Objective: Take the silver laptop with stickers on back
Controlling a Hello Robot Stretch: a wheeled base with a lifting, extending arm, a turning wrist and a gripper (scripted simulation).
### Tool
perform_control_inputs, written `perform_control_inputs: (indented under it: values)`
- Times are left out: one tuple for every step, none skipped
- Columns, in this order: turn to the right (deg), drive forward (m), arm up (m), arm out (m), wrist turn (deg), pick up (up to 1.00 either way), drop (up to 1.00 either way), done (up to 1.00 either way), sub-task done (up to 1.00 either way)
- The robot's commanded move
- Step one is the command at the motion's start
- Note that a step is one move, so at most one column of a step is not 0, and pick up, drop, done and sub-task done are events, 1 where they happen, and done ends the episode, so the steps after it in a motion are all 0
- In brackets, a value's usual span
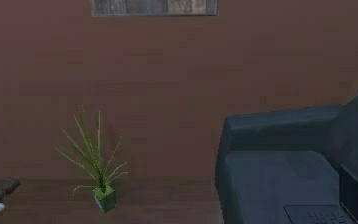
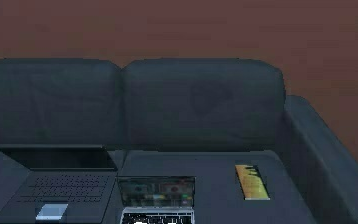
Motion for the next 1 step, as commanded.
perform_control_inputs:
  values:
    - [0.0,0.00,0.10,0.00,0.0,0.00,0.00,0.00,0.00]
